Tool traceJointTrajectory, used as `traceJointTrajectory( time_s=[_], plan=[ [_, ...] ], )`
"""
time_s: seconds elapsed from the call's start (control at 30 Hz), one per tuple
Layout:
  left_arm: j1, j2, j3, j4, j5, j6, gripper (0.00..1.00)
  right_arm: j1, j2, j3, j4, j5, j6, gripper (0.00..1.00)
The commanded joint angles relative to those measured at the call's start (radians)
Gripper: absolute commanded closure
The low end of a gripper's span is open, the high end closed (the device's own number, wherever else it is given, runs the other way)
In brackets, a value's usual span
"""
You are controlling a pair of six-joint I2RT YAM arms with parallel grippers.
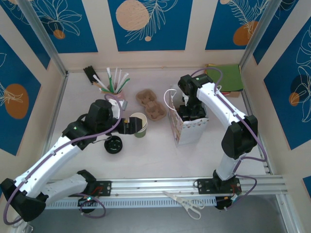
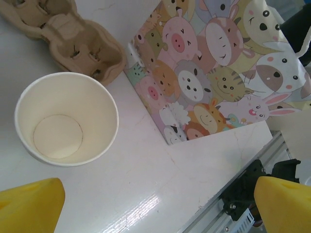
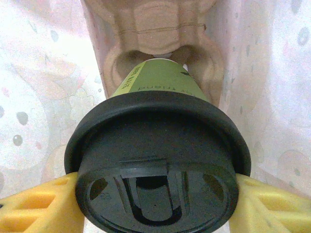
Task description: Pack the takeout coffee
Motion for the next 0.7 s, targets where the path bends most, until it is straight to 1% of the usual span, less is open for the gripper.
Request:
traceJointTrajectory(
  time_s=[0.0, 0.67],
  plan=[
    [0.011, -0.004, 0.009, 0.012, -0.028, 0.013, 0.00, -0.001, 0.002, -0.008, -0.009, -0.029, 0.005, 0.35],
    [0.012, -0.007, 0.014, 0.018, -0.033, 0.021, 0.00, -0.001, 0.003, -0.008, -0.009, -0.033, 0.005, 0.35]
  ],
)
